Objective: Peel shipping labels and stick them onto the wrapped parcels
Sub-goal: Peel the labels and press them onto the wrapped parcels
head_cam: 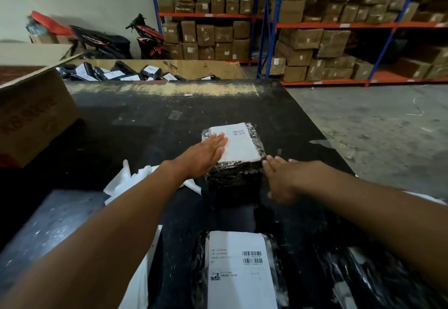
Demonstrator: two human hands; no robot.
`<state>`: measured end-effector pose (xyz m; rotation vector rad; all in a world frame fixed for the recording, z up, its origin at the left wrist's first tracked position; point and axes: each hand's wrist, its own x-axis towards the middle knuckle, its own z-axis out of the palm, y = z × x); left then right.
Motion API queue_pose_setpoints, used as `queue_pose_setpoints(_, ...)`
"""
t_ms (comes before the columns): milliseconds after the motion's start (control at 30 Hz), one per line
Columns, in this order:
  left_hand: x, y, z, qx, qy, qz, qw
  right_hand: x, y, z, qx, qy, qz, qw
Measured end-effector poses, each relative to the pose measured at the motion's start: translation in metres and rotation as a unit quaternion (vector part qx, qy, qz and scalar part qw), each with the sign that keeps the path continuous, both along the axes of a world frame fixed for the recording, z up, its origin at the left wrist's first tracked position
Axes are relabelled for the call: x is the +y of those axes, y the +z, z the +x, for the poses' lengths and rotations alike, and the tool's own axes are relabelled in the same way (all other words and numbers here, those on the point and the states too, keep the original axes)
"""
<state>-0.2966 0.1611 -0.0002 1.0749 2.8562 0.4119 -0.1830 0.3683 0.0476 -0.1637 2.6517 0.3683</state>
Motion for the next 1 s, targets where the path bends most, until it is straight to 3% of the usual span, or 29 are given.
queue_pose_setpoints(167,0.001,-0.001,0.0,0.001,0.008,0.0,1.0,-0.012,0.021,-0.043,0.126,0.032,-0.174,0.976)
queue_pose_setpoints(267,0.0,-0.001,0.0,0.0,0.005,0.004,1.0,-0.019,0.003,-0.054,0.107,0.038,-0.209,0.971)
queue_pose_setpoints(600,0.002,0.003,0.003,0.012,-0.001,-0.006,1.0,-0.011,-0.013,-0.058,0.069,0.045,-0.203,0.976)
queue_pose_setpoints(767,-0.023,-0.016,0.052,0.085,-0.075,-0.051,0.992,-0.007,-0.011,-0.056,0.057,0.057,-0.193,0.978)
queue_pose_setpoints(867,-0.065,-0.024,0.07,0.218,-0.117,-0.097,0.964,-0.008,-0.015,-0.054,0.07,0.064,-0.182,0.979)
queue_pose_setpoints(1000,-0.059,-0.008,0.068,0.235,-0.123,-0.035,0.963,-0.01,-0.015,-0.053,0.079,0.064,-0.176,0.979)
